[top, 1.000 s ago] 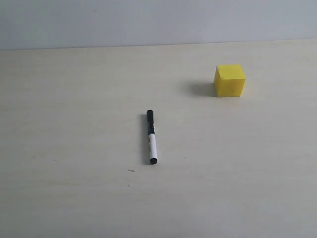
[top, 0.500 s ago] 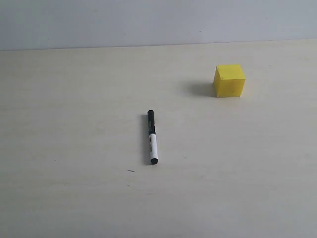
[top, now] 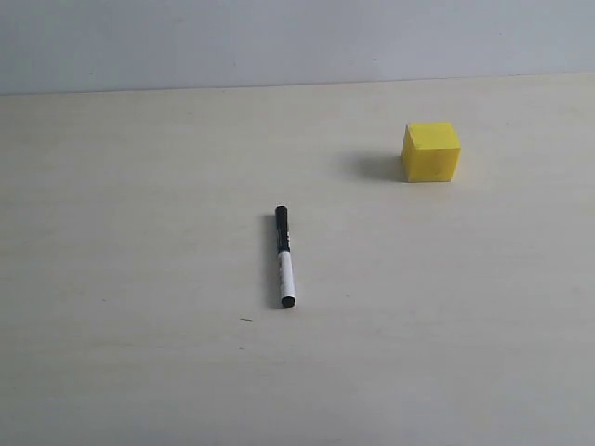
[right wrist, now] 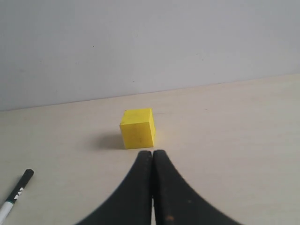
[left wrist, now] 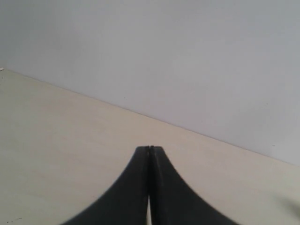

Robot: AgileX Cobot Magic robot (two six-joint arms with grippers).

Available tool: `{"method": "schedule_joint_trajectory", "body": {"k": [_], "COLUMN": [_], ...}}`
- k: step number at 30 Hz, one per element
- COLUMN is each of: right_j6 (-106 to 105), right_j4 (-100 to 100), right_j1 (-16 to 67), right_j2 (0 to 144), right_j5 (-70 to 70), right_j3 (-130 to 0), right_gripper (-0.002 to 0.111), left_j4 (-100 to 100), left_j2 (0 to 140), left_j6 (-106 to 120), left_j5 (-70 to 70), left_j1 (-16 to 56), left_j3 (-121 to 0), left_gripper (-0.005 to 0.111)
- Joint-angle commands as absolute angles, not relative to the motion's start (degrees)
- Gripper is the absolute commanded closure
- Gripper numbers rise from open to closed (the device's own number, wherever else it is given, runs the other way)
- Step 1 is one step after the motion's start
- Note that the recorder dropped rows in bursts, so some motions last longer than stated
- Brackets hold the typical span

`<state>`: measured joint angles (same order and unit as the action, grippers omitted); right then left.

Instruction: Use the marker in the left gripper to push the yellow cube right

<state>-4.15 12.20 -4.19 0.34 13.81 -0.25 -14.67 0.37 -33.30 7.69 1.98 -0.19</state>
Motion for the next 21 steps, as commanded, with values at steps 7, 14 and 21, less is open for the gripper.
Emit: {"method": "schedule_joint_trajectory", "body": {"k": [7, 14, 21], "right_j6": [-4.38, -4.38, -4.38], "right_j4": [12.01, 12.01, 12.01], "right_j1": [-4.35, -4.35, -4.35], "right_j2": [0.00, 0.00, 0.00], "right_j5": [13.59, 13.59, 13.59], "right_j3": [0.00, 0.00, 0.00], "right_gripper": [0.108, 0.108, 0.108], "left_j4": [-22.12, -1.16, -2.09], "left_j2": [0.00, 0.00, 0.00], "left_j6": [-33.17, -8.26, -9.70], "left_j5": [2.75, 2.86, 4.28], "left_j1": [1.83, 1.20, 0.52], "left_j3": [0.00, 0.00, 0.00], "left_gripper": [0.107, 0.107, 0.107]}}
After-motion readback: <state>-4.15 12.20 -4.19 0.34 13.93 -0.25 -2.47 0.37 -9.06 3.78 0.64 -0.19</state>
